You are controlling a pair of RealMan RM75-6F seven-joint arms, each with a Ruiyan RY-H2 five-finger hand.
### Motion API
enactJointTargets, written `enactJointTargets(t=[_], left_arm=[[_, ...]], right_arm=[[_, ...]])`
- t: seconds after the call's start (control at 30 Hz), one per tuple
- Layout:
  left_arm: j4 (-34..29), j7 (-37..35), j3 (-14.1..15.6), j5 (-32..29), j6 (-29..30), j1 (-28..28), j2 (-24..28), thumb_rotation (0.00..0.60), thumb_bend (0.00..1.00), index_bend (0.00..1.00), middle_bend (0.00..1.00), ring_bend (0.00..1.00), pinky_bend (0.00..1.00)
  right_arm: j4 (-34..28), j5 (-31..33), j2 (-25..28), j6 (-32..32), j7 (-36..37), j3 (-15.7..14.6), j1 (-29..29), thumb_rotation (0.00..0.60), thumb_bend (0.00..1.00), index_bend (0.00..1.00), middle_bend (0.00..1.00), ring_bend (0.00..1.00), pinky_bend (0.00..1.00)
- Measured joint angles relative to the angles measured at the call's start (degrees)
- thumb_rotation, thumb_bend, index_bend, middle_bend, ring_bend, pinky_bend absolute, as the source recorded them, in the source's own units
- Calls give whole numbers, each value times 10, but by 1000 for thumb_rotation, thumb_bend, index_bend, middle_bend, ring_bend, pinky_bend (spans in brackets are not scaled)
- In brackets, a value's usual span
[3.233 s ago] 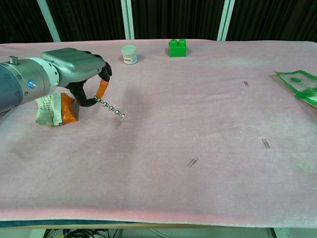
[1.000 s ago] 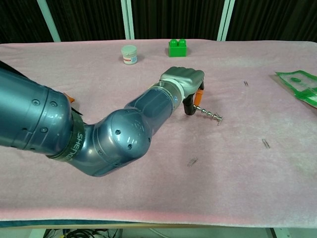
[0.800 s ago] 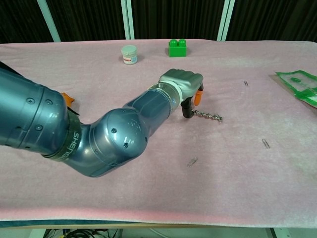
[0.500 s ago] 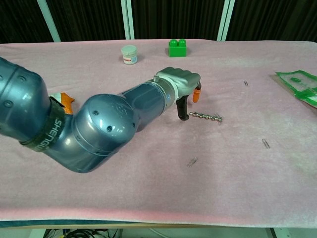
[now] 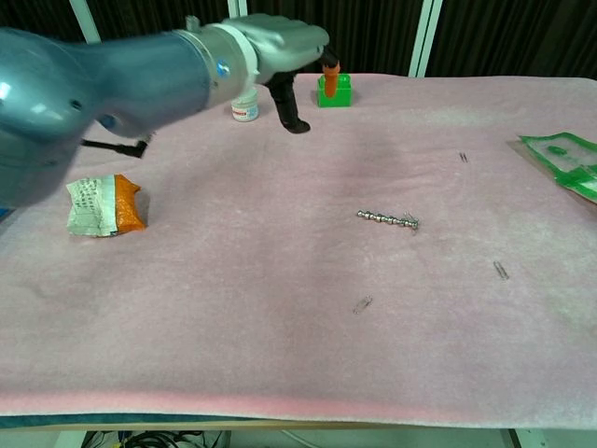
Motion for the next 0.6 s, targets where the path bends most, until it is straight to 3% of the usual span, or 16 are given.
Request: enactJointTargets(t=[0.2, 0.4, 0.6], left_arm=[[-142, -5, 39, 38, 15, 59, 149, 600, 287, 293, 75, 0, 0], [-296, -37, 99, 123, 116, 179, 303, 600, 287, 293, 74, 0, 0], [-334, -156, 178, 249, 212, 322, 381, 600, 287, 288, 73, 0, 0]], right_arm=[[4, 9, -5, -3, -7, 3, 1, 600, 135, 0, 33, 120, 210], [5, 16, -9, -3, -10, 6, 1, 600, 136, 0, 33, 120, 210], [-1, 11, -11, -6, -21, 3, 4, 600, 135, 0, 33, 120, 210]])
